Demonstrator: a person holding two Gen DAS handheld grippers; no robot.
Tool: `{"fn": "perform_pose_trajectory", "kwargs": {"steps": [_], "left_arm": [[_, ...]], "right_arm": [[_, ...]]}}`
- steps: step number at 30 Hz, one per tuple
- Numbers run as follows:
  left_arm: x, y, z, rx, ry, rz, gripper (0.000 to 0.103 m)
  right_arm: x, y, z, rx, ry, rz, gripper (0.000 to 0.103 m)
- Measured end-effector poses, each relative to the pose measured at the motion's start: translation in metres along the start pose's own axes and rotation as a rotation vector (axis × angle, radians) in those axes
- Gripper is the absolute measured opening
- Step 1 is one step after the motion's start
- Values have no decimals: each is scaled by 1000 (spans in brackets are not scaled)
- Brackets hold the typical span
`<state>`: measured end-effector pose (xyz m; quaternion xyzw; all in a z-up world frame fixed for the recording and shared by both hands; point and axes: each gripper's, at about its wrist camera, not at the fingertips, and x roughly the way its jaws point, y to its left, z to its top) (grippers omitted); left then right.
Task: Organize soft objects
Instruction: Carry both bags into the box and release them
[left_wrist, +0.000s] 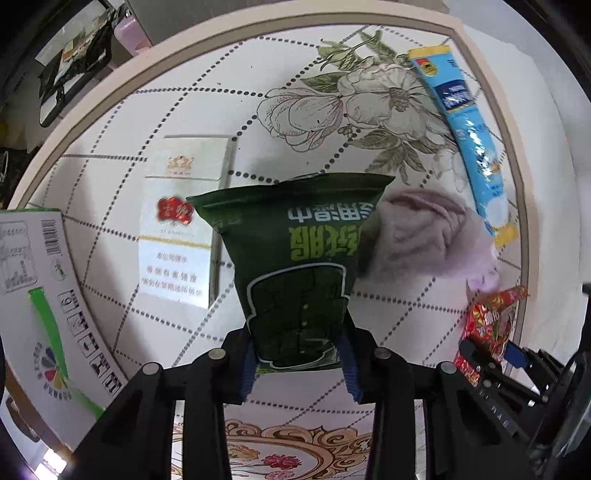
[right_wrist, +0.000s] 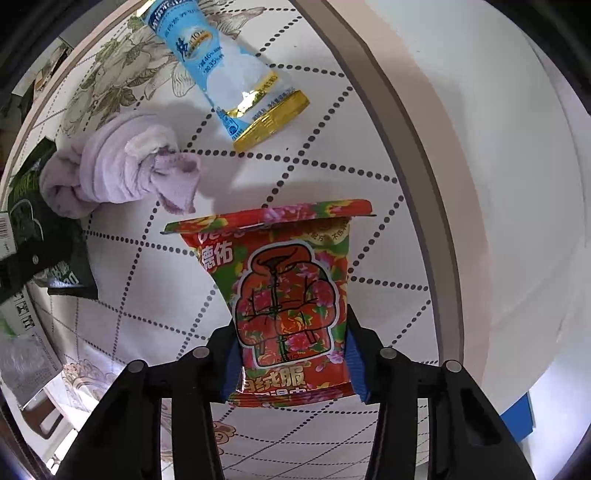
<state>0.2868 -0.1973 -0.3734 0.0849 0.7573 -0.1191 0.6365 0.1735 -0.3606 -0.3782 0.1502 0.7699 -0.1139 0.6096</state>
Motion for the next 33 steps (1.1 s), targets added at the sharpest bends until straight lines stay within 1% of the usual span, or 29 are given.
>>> {"fn": "perform_pose_trajectory", "kwargs": {"steps": [2, 3, 6, 11, 12, 15, 16, 17, 20, 21, 22, 23, 24, 28, 30, 32, 33], "left_arm": [[-11, 0, -17, 6, -19, -10, 35], [-16, 0, -24, 7, -28, -16, 35], [-38, 0, -55, 12, -76, -51, 35], [-88, 11, -119, -6, -170, -138, 35], [-99, 17, -132, -12, -193, -146, 35], [-129, 41, -161, -26, -250, -138, 35], [-138, 51, -171, -39, -263, -132, 35], [-146, 55, -173, -50, -271, -131, 35], [-179, 95, -199, -101, -326, -124, 35], [-191, 110, -211, -116, -346, -124, 35], [-197, 119, -215, -124, -357, -119, 35], [-206, 134, -224, -153, -377, -114, 35], [-214, 146, -232, -171, -392, -119, 35], [-232, 195, -251, -237, -429, -114, 35], [-236, 215, -258, -271, -444, -101, 35], [-237, 240, -259, -304, -453, -56, 35], [-235, 249, -259, -321, -456, -50, 35]], "right_arm": [[-11, -5, -6, -6, -16, 20, 48], [-17, -5, -4, -13, -26, 28, 48], [-37, 0, -22, -41, -59, 53, 48], [-87, 28, -52, -120, -125, 119, 48], [-103, 38, -60, -143, -145, 144, 48], [-138, 61, -74, -197, -184, 193, 48], [-150, 76, -82, -221, -198, 215, 48], [-164, 85, -85, -244, -206, 233, 48], [-195, 132, -104, -328, -231, 288, 48], [-196, 152, -102, -349, -233, 305, 48], [-202, 166, -109, -371, -233, 318, 48], [-208, 186, -117, -402, -233, 327, 48], [-209, 193, -123, -415, -235, 329, 48], [-222, 248, -147, -491, -229, 344, 48], [-228, 273, -158, -519, -222, 333, 48], [-227, 301, -165, -542, -230, 305, 48], [-231, 309, -170, -546, -233, 295, 48]]}}
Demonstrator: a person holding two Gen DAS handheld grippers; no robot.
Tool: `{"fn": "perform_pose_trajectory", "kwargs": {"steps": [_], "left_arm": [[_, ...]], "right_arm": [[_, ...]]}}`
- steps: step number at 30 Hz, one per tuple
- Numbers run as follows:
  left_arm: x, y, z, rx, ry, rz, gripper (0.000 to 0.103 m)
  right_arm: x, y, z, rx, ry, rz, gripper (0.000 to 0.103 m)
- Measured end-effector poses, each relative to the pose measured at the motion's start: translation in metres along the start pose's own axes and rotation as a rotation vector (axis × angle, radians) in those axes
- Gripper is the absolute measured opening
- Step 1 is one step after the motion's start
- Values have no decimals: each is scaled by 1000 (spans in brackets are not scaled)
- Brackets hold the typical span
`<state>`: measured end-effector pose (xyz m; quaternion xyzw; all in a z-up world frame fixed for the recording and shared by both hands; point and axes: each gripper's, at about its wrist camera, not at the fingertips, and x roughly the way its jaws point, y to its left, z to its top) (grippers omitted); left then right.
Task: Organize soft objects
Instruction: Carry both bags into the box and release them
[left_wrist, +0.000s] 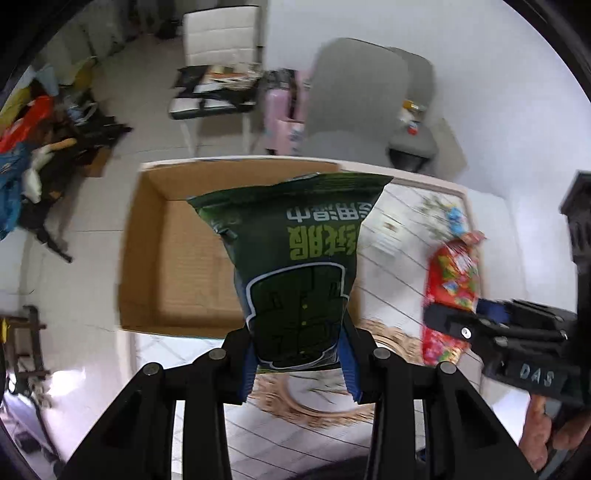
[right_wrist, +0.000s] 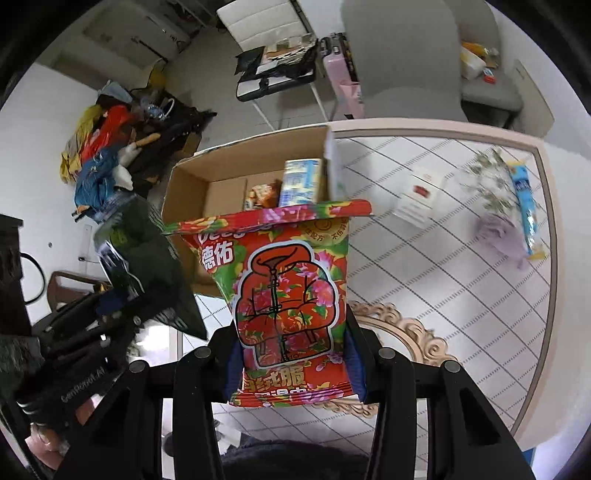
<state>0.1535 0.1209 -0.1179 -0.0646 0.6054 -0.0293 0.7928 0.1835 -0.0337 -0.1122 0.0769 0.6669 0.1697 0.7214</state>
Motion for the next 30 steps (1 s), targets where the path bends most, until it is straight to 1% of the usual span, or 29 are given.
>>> {"fn": "perform_pose_trajectory", "kwargs": {"steps": [2, 3, 5, 8, 13, 16, 21, 28, 29, 30], "left_arm": [[7, 22, 7, -22, 6, 28, 35], [12, 33, 10, -31, 8, 41, 35], [24, 45, 17, -34, 21, 66, 35], [48, 72, 34, -42, 65, 92, 35], [100, 111, 73, -45, 154, 127, 35], [127, 120, 90, -40, 214, 136, 35], [166, 129, 111, -9, 280, 164, 35], [197, 134, 127, 20, 334, 207, 36], [199, 136, 127, 16, 344, 205, 36], [198, 138, 128, 11, 350, 196, 36]], "right_arm": [[13, 22, 7, -6, 13, -13, 48], [19, 26, 10, -9, 16, -21, 48], [37, 42, 17, -8, 26, -43, 48], [68, 50, 31, 16, 49, -76, 48], [119, 45, 50, 87, 92, -142, 48], [144, 38, 58, 127, 120, -176, 48], [179, 23, 64, 185, 164, -211, 48], [202, 17, 68, 210, 227, -227, 50], [204, 17, 69, 215, 234, -220, 51], [205, 17, 70, 217, 233, -215, 58]]}}
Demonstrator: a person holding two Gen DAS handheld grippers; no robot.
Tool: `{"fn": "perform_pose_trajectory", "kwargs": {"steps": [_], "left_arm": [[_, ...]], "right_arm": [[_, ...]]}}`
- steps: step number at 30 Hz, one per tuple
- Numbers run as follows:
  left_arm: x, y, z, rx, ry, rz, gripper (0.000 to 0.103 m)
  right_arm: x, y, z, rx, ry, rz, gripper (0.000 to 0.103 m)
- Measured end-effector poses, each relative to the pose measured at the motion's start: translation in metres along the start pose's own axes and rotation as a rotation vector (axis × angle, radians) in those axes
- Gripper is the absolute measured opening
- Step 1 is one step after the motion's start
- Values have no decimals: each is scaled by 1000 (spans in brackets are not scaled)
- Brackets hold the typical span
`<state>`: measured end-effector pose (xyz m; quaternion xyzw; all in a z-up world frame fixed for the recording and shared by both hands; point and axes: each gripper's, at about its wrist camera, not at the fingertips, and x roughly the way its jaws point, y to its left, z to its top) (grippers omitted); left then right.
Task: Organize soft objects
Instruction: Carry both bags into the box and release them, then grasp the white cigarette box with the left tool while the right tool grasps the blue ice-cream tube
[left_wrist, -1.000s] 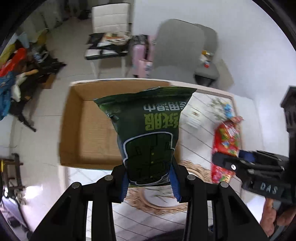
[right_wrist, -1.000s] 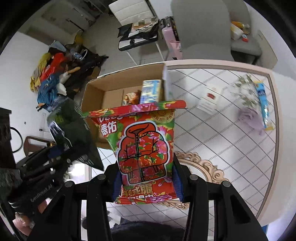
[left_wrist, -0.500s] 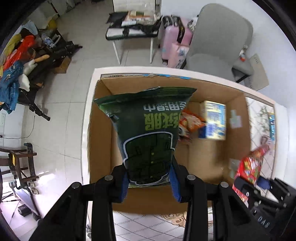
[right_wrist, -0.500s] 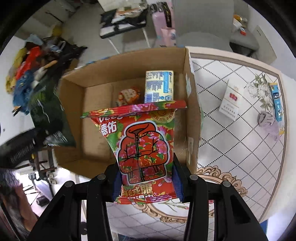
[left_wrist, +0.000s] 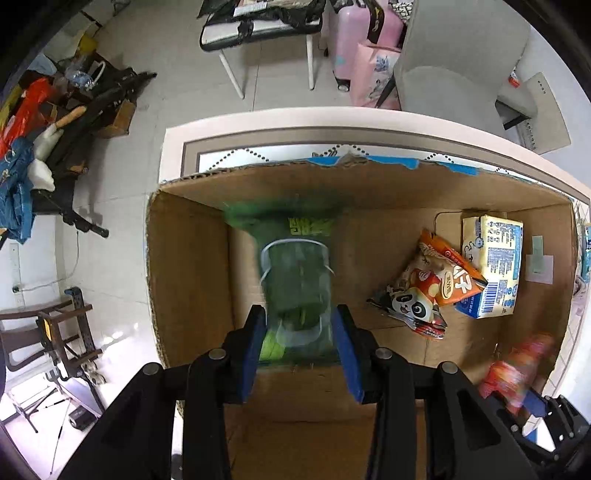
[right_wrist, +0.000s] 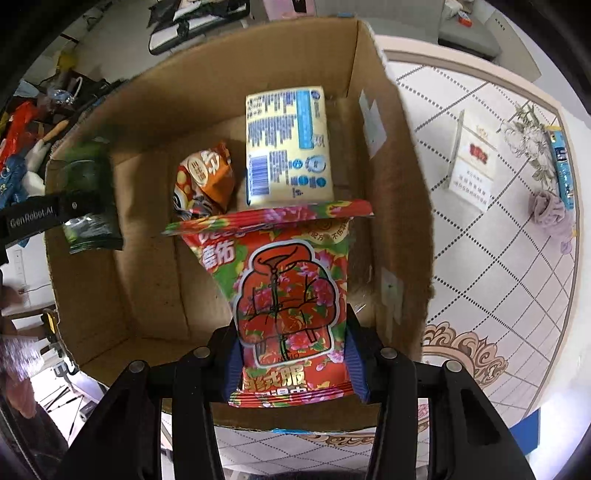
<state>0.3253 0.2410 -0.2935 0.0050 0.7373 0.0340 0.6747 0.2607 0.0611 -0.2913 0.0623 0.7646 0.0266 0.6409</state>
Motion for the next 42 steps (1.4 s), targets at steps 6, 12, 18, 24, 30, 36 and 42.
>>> {"fn": "perform_pose_trajectory", "kwargs": {"steps": [6, 12, 18, 24, 30, 36, 42], "left_arm": [[-12, 5, -3, -27, -14, -36, 44], [-39, 8, -23, -32, -72, -57, 76], [-70, 7, -61, -42, -144, -87, 95], [-95, 7, -105, -57, -198, -138, 101], [-122, 2, -151, -72, -261, -144, 101], [-143, -10, -180, -76, -292, -139, 101], [-170, -33, -193, -92, -339, -134, 101]], "right_arm": [[-11, 6, -1, -30, -29, 10, 86], [-29, 6, -6, -67, -66, 0, 94], [-55, 8, -21, -91, -121, -16, 96], [-79, 9, -41, -143, -175, -12, 96], [-112, 9, -75, -216, -245, 2, 96], [-135, -4, -100, -244, -274, 62, 96], [-154, -37, -108, -223, -290, 128, 96]]}}
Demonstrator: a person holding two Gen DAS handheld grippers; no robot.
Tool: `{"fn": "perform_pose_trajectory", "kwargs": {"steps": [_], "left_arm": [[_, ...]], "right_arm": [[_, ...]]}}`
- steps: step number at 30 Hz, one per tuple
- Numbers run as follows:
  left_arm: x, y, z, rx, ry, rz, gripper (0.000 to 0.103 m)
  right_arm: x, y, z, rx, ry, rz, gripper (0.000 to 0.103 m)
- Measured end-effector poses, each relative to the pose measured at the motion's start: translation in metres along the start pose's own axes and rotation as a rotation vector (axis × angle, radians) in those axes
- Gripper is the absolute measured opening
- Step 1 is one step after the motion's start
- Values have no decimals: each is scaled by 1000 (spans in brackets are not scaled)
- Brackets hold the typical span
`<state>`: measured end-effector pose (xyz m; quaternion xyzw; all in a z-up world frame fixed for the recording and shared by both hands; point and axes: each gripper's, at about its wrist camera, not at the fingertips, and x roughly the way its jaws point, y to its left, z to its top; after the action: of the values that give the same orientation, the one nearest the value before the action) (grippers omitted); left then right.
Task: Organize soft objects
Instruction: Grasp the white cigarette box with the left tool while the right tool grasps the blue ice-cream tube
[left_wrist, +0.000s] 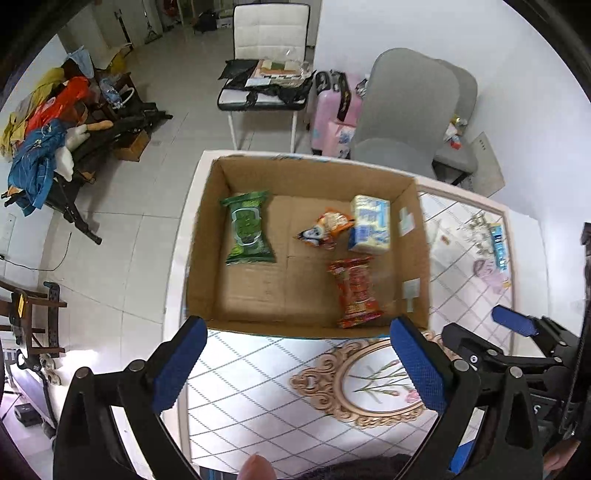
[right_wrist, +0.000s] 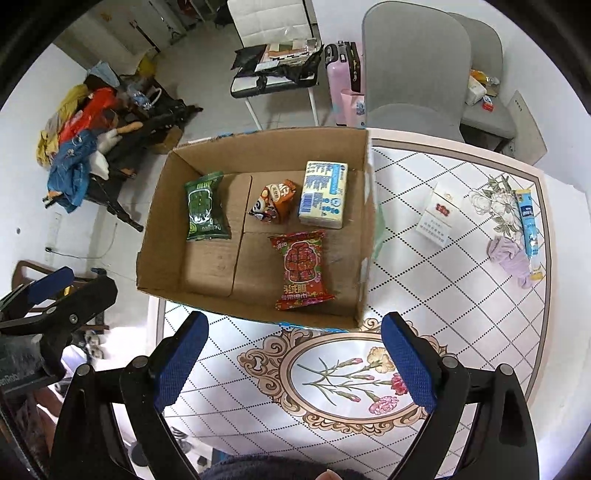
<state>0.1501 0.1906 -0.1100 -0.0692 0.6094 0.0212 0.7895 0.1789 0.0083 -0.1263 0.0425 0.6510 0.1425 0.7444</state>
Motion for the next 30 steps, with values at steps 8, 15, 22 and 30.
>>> {"fn": "perform_pose_trajectory", "kwargs": {"steps": [8, 15, 22, 30], "left_arm": [[-9, -105, 19, 115, -21, -52, 101], [56, -224, 55, 259, 69, -77, 101], [171, -298, 90, 275, 256, -77, 101], [268, -330, 109, 313, 391, 7, 94]], "right_arm": [[-30, -97, 0, 107, -29, -20, 96], [-39, -248, 9, 266, -23, -135, 96], [-4, -363, 35, 345, 41, -196, 96], [80, -431, 67, 351, 178, -202, 96]]}}
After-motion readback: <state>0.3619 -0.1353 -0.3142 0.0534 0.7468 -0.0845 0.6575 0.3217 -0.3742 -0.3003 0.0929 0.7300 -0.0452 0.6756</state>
